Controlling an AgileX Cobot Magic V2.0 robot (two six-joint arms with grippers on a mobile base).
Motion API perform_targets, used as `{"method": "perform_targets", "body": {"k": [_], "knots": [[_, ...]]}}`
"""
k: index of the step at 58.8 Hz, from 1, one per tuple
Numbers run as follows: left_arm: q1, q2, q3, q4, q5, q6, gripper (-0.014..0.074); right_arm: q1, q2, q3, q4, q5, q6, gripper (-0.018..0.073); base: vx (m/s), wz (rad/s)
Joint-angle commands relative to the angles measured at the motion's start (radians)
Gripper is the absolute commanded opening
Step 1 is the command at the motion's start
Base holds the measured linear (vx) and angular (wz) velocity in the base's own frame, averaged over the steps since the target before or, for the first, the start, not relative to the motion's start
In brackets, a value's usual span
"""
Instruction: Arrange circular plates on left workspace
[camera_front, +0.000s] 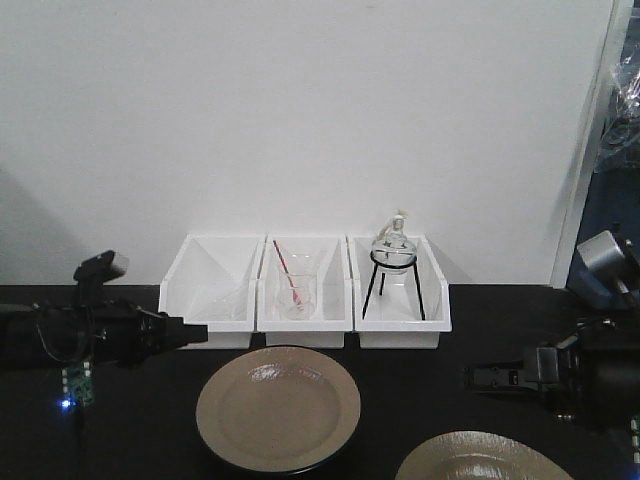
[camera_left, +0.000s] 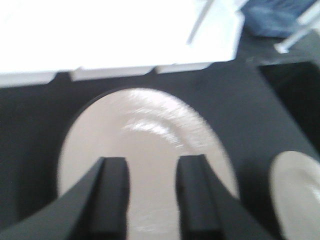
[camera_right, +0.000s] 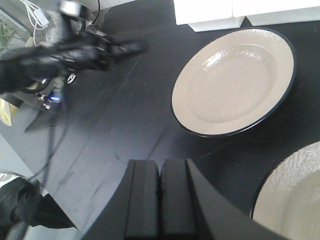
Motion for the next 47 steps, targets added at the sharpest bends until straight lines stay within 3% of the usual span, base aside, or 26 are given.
{"method": "perform_targets", "body": {"k": [1, 4, 11, 16, 21, 31, 47], "knots": [[-0.002, -0.136, -0.028, -0.045, 0.079, -0.024, 0.0110, -0.005, -0.022, -0.036, 0.040, -0.007, 0.011, 0.0000, 0.00, 0.00], [0.001, -0.180, -0.027, -0.044, 0.096, -0.024, 0.0000, -0.005, -0.022, -0.036, 0.024, -0.018, 0.044, 0.0000, 0.00, 0.00], [0.022, -0.288, -0.024, -0.007, 0.155, -0.029, -0.0006, -0.031, -0.022, -0.036, -0.005, -0.014, 0.110, 0.0000, 0.00, 0.00], [0.043, -0.364, -0.017, 0.062, 0.206, -0.064, -0.0003, -0.109, -0.022, -0.036, -0.007, 0.029, 0.124, 0.0000, 0.00, 0.00], [0.065, -0.445, 0.032, 0.109, 0.229, -0.095, -0.0001, -0.243, -0.022, -0.033, -0.008, 0.089, 0.124, 0.0000, 0.00, 0.00], [0.087, -0.612, 0.223, 0.123, 0.207, -0.095, -0.0001, -0.414, 0.007, -0.033, -0.014, 0.110, 0.122, 0.0000, 0.00, 0.00], [0.087, -0.889, 0.552, 0.123, 0.157, -0.103, -0.0001, -0.471, 0.227, -0.033, -0.061, 0.120, 0.087, 0.0000, 0.00, 0.00]]}}
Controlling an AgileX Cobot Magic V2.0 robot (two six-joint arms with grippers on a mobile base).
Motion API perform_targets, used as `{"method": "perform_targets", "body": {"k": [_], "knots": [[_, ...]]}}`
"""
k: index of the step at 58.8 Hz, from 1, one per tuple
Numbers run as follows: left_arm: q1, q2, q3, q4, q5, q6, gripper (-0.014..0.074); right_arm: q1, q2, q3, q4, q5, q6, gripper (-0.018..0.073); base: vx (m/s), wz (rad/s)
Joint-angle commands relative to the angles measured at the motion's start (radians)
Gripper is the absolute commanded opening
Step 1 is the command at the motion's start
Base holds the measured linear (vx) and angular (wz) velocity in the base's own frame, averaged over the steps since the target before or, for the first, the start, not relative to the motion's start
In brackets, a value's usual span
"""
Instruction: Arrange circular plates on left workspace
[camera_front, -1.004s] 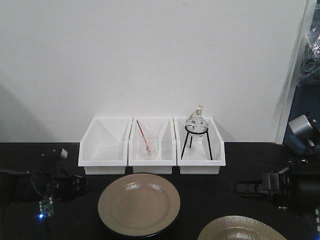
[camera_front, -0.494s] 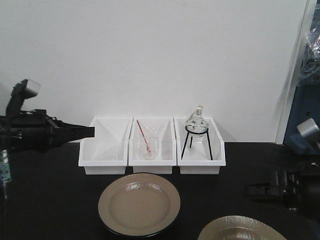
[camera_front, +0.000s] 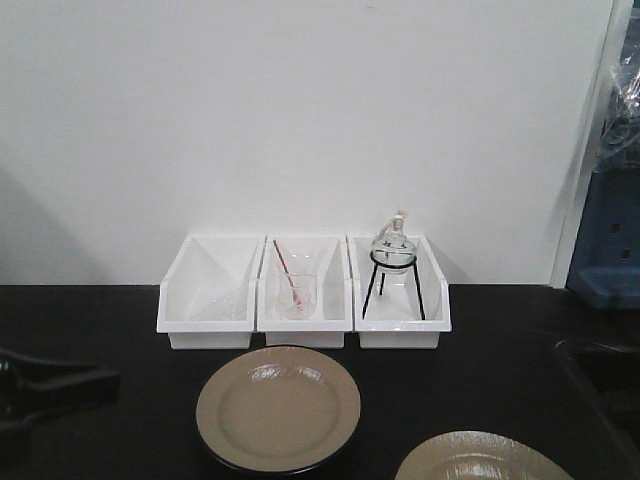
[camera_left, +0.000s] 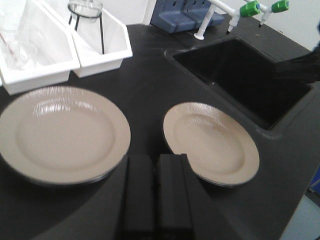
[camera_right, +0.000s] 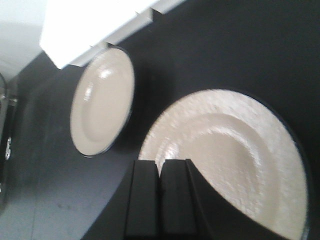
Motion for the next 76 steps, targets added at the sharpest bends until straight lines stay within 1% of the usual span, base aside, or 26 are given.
{"method": "perform_targets", "body": {"k": [1, 8, 13, 16, 23, 27, 31, 38, 44, 48, 50, 56, 64, 70, 76], "knots": [[-0.001, -0.095, 0.061, -0.068, -0.020, -0.021, -0.0001, -0.019, 0.049, -0.033, 0.042, 0.022, -0.039, 0.0000, 0.00, 0.00], [-0.001, -0.183, 0.158, -0.065, -0.006, -0.072, -0.0001, -0.038, 0.137, -0.033, 0.039, 0.046, -0.078, 0.0000, 0.00, 0.00], [-0.001, -0.239, 0.212, -0.066, -0.005, -0.071, -0.0001, -0.038, 0.185, -0.033, 0.018, 0.044, -0.090, 0.0001, 0.00, 0.00], [-0.001, -0.269, 0.236, -0.065, -0.006, -0.071, -0.0001, -0.038, 0.206, -0.033, 0.011, 0.041, -0.121, 0.0006, 0.00, 0.00], [-0.001, -0.336, 0.288, -0.065, -0.006, -0.071, -0.0001, -0.038, 0.248, -0.033, 0.007, 0.033, -0.157, 0.0053, 0.00, 0.00], [-0.001, -0.372, 0.312, -0.065, -0.007, -0.072, -0.0001, -0.038, 0.260, -0.033, -0.001, 0.009, -0.164, 0.0109, 0.00, 0.00], [-0.001, -0.404, 0.327, -0.064, -0.010, -0.072, -0.0001, -0.038, 0.268, -0.033, -0.021, -0.025, -0.164, 0.0188, 0.00, 0.00], [-0.001, -0.456, 0.333, -0.065, -0.009, -0.085, -0.0001, -0.038, 0.270, -0.033, -0.057, -0.072, -0.155, 0.0365, 0.00, 0.00], [-0.001, -0.492, 0.333, -0.064, -0.016, -0.127, -0.0001, -0.034, 0.280, -0.033, -0.057, -0.077, -0.146, 0.0498, 0.00, 0.00], [-0.001, -0.507, 0.333, -0.064, -0.021, -0.143, -0.0001, -0.031, 0.302, -0.033, -0.052, -0.062, -0.145, 0.0557, 0.00, 0.00], [-0.001, -0.511, 0.333, -0.064, -0.021, -0.147, -0.0001, -0.031, 0.313, -0.033, -0.052, -0.052, -0.145, 0.0572, 0.00, 0.00], [-0.001, -0.517, 0.333, -0.064, -0.024, -0.146, -0.0001, -0.012, 0.344, -0.033, -0.051, -0.034, -0.145, 0.0573, 0.00, 0.00], [-0.001, -0.517, 0.333, -0.064, -0.026, -0.146, -0.0001, 0.045, 0.374, -0.033, -0.043, -0.035, -0.145, 0.0547, 0.00, 0.00], [-0.001, -0.517, 0.333, -0.064, -0.026, -0.147, -0.0001, 0.092, 0.395, -0.033, -0.039, -0.047, -0.144, 0.0510, 0.00, 0.00], [-0.001, -0.517, 0.333, -0.064, -0.025, -0.147, -0.0001, 0.116, 0.419, -0.033, -0.033, -0.056, -0.128, 0.0456, 0.00, 0.00]]}}
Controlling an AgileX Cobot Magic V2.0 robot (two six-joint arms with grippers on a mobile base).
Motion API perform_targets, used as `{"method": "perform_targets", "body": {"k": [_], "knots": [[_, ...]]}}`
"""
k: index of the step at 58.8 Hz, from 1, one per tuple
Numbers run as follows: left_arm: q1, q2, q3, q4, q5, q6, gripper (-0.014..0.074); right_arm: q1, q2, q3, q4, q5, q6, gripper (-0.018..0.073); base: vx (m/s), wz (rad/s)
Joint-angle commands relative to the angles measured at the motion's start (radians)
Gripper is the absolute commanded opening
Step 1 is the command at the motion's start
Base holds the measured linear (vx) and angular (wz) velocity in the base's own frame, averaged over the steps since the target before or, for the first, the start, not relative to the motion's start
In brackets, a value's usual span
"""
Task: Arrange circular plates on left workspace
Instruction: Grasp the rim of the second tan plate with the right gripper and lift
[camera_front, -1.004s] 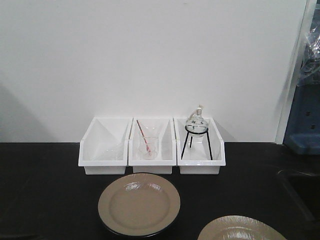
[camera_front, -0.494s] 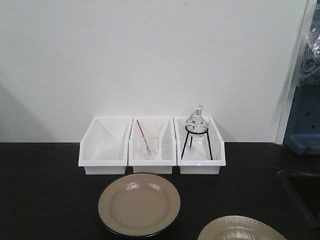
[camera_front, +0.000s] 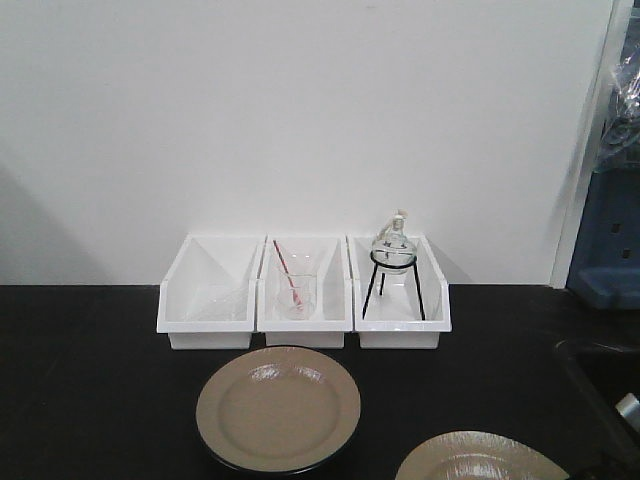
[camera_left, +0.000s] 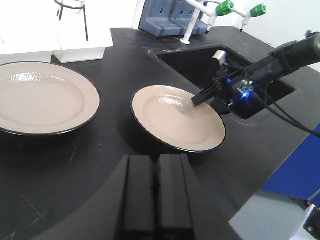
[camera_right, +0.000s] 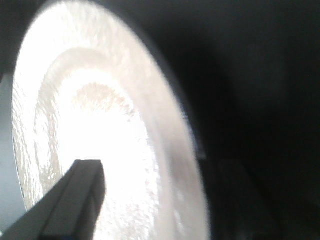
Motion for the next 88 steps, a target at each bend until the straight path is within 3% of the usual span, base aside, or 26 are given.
{"method": "perform_targets", "body": {"k": [1, 6, 16, 35, 50, 65, 77, 88], "knots": [[-0.001, 0.004, -0.024, -0.073, -0.018, -0.008, -0.0001, 0.020, -0.021, -0.023, 0.048, 0.027, 0.011, 0.0438, 0.00, 0.00], [-0.001, 0.004, -0.024, -0.073, -0.016, -0.008, -0.0001, 0.026, -0.007, -0.023, 0.049, 0.023, 0.022, 0.0338, 0.00, 0.00], [-0.001, 0.004, -0.024, -0.072, -0.015, -0.008, -0.0001, 0.022, -0.020, -0.023, 0.057, 0.026, 0.024, -0.0015, 0.00, 0.00], [-0.001, 0.004, -0.024, -0.070, -0.018, -0.008, -0.0001, -0.009, -0.149, -0.026, 0.155, 0.025, 0.026, -0.0008, 0.00, 0.00], [-0.001, 0.004, -0.024, -0.069, -0.019, -0.008, -0.0001, 0.024, -0.251, -0.025, 0.434, 0.050, 0.018, -0.0005, 0.00, 0.00], [-0.001, 0.004, -0.024, -0.067, -0.046, -0.008, -0.0001, 0.247, -0.243, -0.025, 0.783, -0.054, -0.049, -0.0005, 0.00, 0.00], [-0.001, 0.004, -0.024, -0.067, -0.058, -0.008, -0.0001, 0.444, -0.153, -0.168, 0.781, -0.159, -0.031, -0.0004, 0.00, 0.00], [-0.001, 0.004, -0.024, -0.065, -0.058, -0.008, -0.0001, 0.537, -0.033, -0.329, 0.781, -0.211, 0.058, -0.0003, 0.00, 0.00]]}}
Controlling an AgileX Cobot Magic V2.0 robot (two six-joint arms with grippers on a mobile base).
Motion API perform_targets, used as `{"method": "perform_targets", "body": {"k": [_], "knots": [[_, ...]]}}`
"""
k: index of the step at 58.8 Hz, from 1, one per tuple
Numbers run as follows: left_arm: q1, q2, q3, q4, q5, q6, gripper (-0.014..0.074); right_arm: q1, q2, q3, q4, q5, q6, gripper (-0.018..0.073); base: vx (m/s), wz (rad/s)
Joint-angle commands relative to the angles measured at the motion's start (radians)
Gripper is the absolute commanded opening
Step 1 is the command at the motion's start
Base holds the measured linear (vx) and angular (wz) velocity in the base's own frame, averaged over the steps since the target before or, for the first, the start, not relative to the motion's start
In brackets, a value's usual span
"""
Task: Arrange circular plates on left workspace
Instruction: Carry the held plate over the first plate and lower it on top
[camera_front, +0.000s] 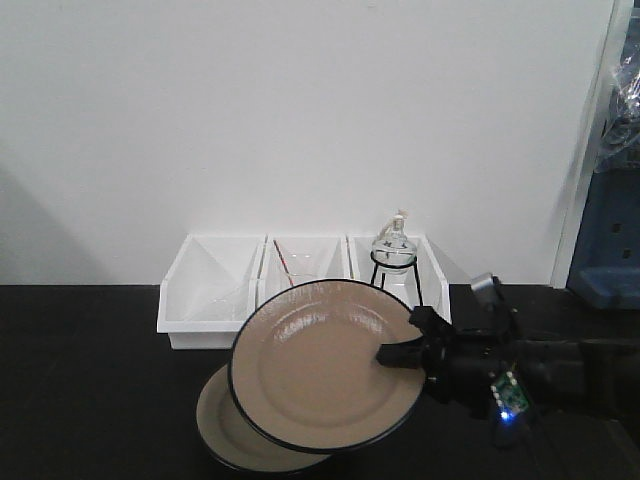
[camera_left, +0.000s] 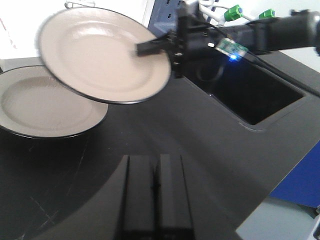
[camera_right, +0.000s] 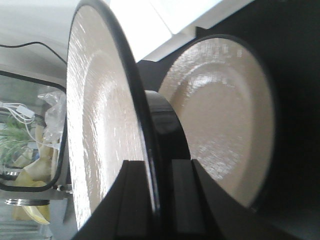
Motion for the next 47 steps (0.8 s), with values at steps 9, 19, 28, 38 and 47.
{"method": "perform_targets", "body": {"k": [9, 19, 28, 38, 47], "knots": [[-0.001, 0.004, -0.024, -0.049, -0.027, -0.008, -0.0001, 0.065, 0.079, -0.182, 0.152, 0.025, 0.094, -0.0003, 0.00, 0.00], [-0.001, 0.004, -0.024, -0.006, -0.015, -0.009, -0.0001, 0.078, 0.160, -0.232, 0.152, 0.001, 0.118, -0.0003, 0.00, 0.00], [-0.001, 0.004, -0.024, -0.003, -0.015, -0.009, -0.0001, 0.078, 0.210, -0.253, 0.152, 0.000, 0.133, -0.0003, 0.00, 0.00], [-0.001, 0.004, -0.024, -0.003, -0.015, -0.009, -0.0001, 0.078, 0.238, -0.257, 0.152, -0.003, 0.136, -0.0003, 0.00, 0.00], [-0.001, 0.004, -0.024, -0.003, -0.012, -0.009, -0.0001, 0.078, 0.248, -0.257, 0.152, -0.005, 0.131, 0.0020, 0.00, 0.00]]}}
